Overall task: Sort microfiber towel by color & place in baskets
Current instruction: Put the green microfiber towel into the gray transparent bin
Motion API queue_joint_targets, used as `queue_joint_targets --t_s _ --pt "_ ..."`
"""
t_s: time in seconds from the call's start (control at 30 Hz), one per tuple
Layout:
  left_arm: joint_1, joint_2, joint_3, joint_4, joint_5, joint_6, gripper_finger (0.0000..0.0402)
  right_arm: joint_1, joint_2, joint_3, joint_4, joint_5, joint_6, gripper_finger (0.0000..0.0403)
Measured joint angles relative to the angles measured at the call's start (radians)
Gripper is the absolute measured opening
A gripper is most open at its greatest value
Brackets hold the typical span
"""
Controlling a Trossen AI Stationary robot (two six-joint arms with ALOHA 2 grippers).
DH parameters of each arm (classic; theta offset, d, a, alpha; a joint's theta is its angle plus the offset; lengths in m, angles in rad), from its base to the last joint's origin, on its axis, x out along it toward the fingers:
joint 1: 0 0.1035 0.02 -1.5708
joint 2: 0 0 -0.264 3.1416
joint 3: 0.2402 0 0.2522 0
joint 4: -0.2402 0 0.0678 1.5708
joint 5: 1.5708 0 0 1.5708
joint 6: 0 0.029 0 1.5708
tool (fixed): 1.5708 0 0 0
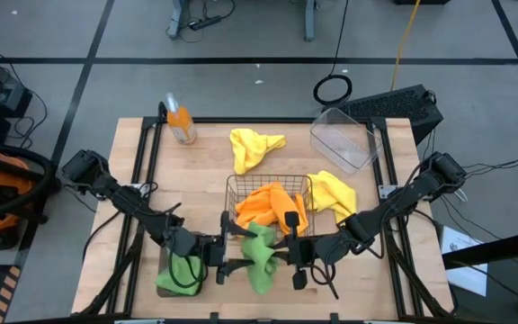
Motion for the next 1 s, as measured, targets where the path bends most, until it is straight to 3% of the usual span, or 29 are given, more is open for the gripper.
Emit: queue_joint_targets --t_s 0.23,0.6,0.7,0.87,1.0 --pt "0.0 0.0 0.0 -0.007 0.015 0.015 0.026 0.0 0.006 0.0 0.063 -0.002 -0.002 0.0006" --pt "0.0 -0.001 0.0 0.023 0.06 0.086 0.0025 0.001 0.024 0.0 0.148 0.004 -0.002 0.002" --pt "0.0 -0.002 0.0 0.026 0.059 0.085 0.0016 0.001 0.031 0.001 0.147 0.021 0.015 0.0053" --pt "-0.013 -0.021 0.0 0.022 0.033 0.085 0.002 0.019 0.029 0.001 0.079 0.142 0.062 0.0142" --pt "-0.034 -0.044 0.0 0.026 -0.045 0.08 0.0015 0.049 0.029 0.001 0.064 0.192 0.074 0.0214"
